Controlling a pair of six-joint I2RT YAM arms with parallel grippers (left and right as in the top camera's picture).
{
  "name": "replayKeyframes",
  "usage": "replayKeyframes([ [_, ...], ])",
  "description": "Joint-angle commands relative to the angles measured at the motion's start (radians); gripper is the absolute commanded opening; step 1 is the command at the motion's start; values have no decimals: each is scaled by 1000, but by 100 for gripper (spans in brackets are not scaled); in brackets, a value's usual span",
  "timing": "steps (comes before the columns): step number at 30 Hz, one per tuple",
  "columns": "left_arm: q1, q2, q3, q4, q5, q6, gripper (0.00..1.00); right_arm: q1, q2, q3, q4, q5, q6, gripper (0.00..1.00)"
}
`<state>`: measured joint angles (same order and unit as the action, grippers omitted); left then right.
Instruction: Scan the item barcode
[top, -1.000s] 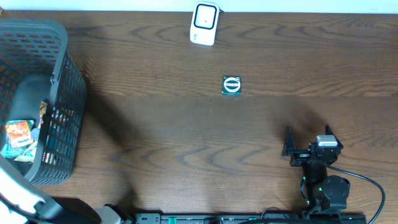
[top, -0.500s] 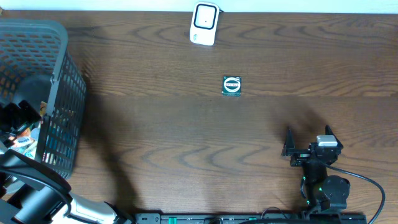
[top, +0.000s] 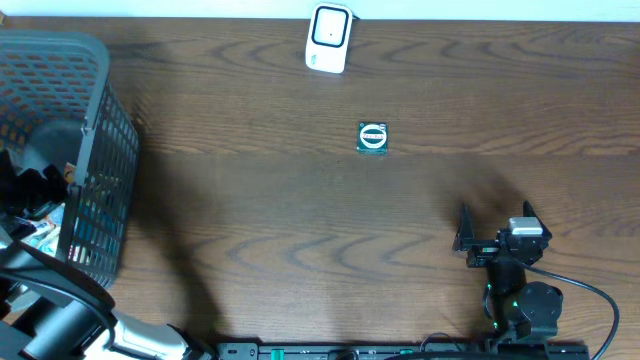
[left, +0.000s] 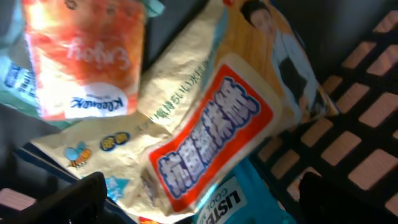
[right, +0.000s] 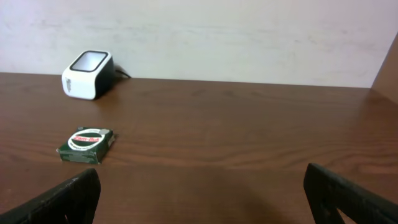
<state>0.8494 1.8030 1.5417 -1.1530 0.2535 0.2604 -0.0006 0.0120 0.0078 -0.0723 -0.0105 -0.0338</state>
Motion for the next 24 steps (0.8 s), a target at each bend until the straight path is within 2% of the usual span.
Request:
replayKeyframes([
  [1,2,-2,-62,-5,-4,20,98,10,-5,-2,-3,0,-5,99],
  [5,2,-2,-101,24,-49,17,100,10,-5,-2,-3,0,-5,99],
  [8,2,-2,-136,70,-119,-16,93,10,-5,-2,-3,0,-5,99],
  [10,2,-2,-163,95,-151,-39,92,10,-5,-2,-3,0,-5,99],
  [17,2,-2,-256,215,-166,-37,91,10,-5,-2,-3,0,-5,99],
  [19,2,-2,-260,242,-179,-37,85,10,-5,-2,-3,0,-5,99],
  [22,2,-2,-260,274,-187,-37,70,10,-5,-2,-3,0,-5,99],
  [24,2,-2,-260,285,-187,-37,56,10,-5,-2,-3,0,-5,99],
])
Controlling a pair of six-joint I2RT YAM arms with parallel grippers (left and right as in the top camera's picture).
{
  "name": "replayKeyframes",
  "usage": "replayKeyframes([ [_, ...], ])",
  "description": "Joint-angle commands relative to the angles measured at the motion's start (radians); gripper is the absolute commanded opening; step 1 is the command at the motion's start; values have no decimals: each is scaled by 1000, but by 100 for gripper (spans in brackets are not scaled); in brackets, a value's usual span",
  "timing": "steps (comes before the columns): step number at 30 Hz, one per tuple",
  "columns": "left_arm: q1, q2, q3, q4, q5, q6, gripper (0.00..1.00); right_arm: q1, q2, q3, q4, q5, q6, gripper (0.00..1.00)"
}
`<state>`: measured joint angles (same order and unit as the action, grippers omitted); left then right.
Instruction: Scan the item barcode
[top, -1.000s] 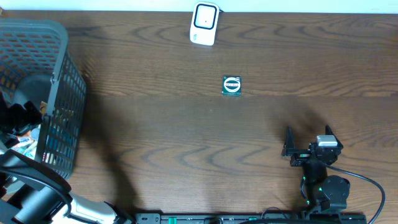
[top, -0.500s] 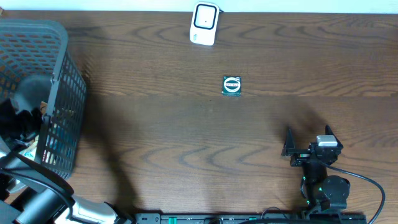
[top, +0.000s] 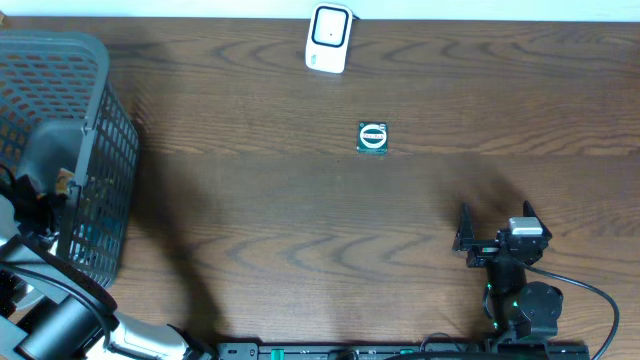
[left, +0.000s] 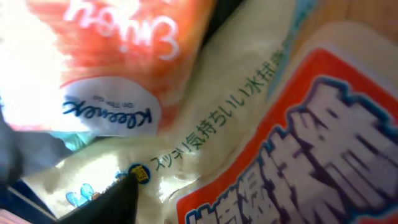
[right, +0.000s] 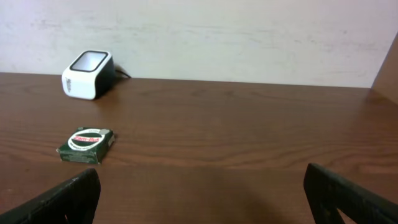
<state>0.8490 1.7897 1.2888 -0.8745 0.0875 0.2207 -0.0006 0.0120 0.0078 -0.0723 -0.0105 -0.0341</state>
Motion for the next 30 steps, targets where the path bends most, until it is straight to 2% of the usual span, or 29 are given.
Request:
replayKeyframes([
  [1,3,12,-7,14,-21,3,50,10,-5,-2,-3,0,-5,99],
  [4,3,12,-7,37,-21,2,23,10,-5,-2,-3,0,-5,99],
  [5,3,12,-6,46,-21,2,9,10,-5,-2,-3,0,-5,99],
  [6,3,11,-5,52,-21,-8,8,10,-5,-2,-3,0,-5,99],
  [12,3,0,67,57,-12,-243,7,10,-5,-2,-3,0,-5,99],
  [17,3,-76,156,101,160,-320,7,10,-5,-2,-3,0,-5,99],
  [26,3,-365,177,445,408,-634,7,10,-5,-2,-3,0,-5,99],
  [30,3,-457,177,511,422,-663,7,10,-5,-2,-3,0,-5,99],
])
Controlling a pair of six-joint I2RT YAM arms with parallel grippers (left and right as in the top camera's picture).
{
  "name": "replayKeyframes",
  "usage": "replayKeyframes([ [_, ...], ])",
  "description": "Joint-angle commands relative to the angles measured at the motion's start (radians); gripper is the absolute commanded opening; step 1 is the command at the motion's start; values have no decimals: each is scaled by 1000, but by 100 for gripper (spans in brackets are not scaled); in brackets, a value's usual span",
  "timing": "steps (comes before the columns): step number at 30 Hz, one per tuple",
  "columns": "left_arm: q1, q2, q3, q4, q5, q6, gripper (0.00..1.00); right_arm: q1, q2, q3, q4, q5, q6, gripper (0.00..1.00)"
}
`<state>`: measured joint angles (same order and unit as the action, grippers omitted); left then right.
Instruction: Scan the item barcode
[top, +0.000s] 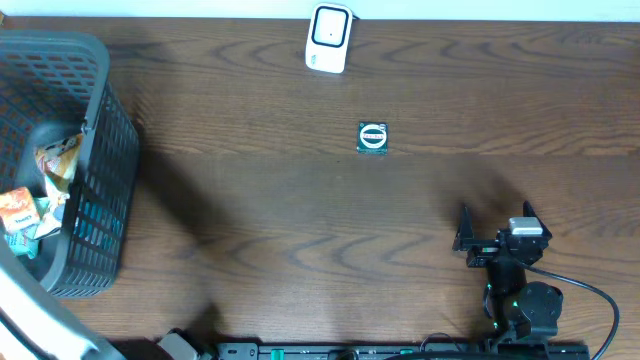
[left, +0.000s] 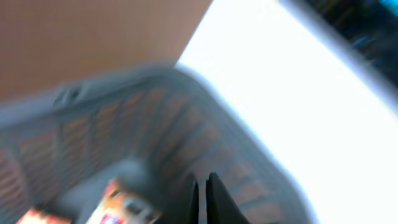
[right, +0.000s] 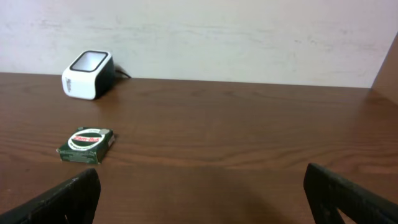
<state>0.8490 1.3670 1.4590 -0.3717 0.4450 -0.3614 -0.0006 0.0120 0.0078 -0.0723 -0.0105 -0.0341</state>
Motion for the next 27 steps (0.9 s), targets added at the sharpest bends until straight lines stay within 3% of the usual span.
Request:
replayKeyframes([
  [1,3,-44,7,8,63,-72,8,10,-5,-2,-3,0,-5,99],
  [4,3,-39,6,-28,58,5,12,10,-5,-2,-3,0,-5,99],
  [6,3,-13,6,-72,17,43,34,10,-5,-2,-3,0,-5,99],
  [8,3,23,6,-113,-34,55,72,10,-5,-2,-3,0,-5,99],
  [11,3,97,6,-155,-43,105,93,10,-5,-2,-3,0,-5,99],
  [21,-98,331,6,-158,-61,272,94,10,-5,-2,-3,0,-5,99],
  [27,-168,462,6,-164,-359,279,94,10,-5,-2,-3,0,-5,99],
])
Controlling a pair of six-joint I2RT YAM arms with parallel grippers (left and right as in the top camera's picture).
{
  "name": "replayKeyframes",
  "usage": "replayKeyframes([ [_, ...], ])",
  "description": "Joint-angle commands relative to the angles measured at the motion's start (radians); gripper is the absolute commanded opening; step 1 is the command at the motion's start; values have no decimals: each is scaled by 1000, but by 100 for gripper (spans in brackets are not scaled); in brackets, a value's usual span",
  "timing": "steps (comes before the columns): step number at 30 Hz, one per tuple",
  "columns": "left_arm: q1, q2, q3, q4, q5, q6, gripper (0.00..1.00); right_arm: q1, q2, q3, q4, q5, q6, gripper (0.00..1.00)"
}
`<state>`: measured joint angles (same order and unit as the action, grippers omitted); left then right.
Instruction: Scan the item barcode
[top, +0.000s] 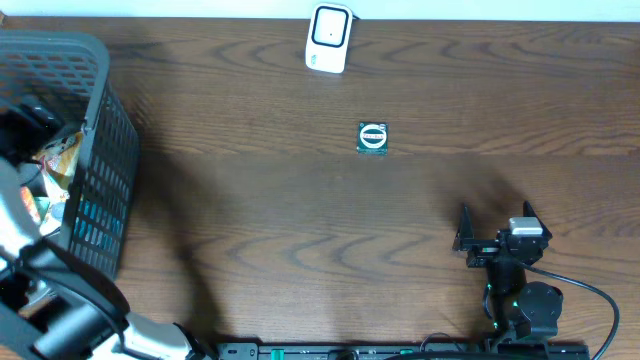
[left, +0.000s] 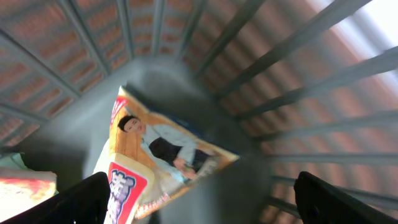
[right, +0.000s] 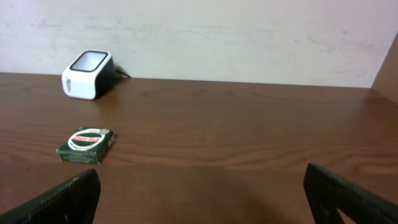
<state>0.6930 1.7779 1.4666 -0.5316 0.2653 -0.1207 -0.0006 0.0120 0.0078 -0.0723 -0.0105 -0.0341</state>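
Observation:
In the left wrist view a cream snack packet (left: 155, 149) with a red label and a man's picture lies on the floor of the grey mesh basket (left: 298, 93). An orange tissue pack (left: 18, 193) shows at the lower left. My left gripper (left: 208, 208) hangs open above the packet, holding nothing; overhead it is inside the basket's far part (top: 28, 128). The white scanner (top: 328, 38) stands at the table's far edge. A small green box (top: 373, 137) lies in front of it. My right gripper (top: 495, 214) rests open near the front right.
The basket (top: 105, 150) fills the table's left end, and its tall mesh walls surround the left gripper. From the right wrist, the scanner (right: 87, 73) and green box (right: 86, 144) sit ahead to the left, with a pale wall behind.
My left arm was off at the overhead view's left edge, its wrist view a blur of the basket from outside. It now reaches into the basket, open over the cream packet. The right arm is unmoved.
My left gripper was open low in the basket over the packets. Then it was pressed closer to them. Then the arm was out at the left edge with the packets still lying in the basket. Now it hangs open inside again. The right arm stayed still.

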Motion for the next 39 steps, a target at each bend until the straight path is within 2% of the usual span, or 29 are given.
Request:
replayKeyframes([
  [1,-11,69,-1,-6,-197,39,94,10,-5,-2,-3,0,-5,99],
  [11,38,186,-1,-85,-200,76,94,10,-5,-2,-3,0,-5,99],
  [18,45,249,-4,-138,-198,80,86,10,-5,-2,-3,0,-5,99],
  [20,45,269,-9,-143,-195,79,79,10,-5,-2,-3,0,-5,99],
  [22,45,289,-10,-148,-194,79,61,10,-5,-2,-3,0,-5,99],
  [24,45,294,-10,-147,-191,79,36,10,-5,-2,-3,0,-5,99],
  [26,45,288,-9,-141,-191,79,19,10,-5,-2,-3,0,-5,99],
  [28,45,269,-7,-138,-191,79,8,10,-5,-2,-3,0,-5,99],
  [32,45,201,0,-131,-191,49,7,10,-5,-2,-3,0,-5,99],
  [39,45,-22,0,-102,-191,11,7,10,-5,-2,-3,0,-5,99],
])
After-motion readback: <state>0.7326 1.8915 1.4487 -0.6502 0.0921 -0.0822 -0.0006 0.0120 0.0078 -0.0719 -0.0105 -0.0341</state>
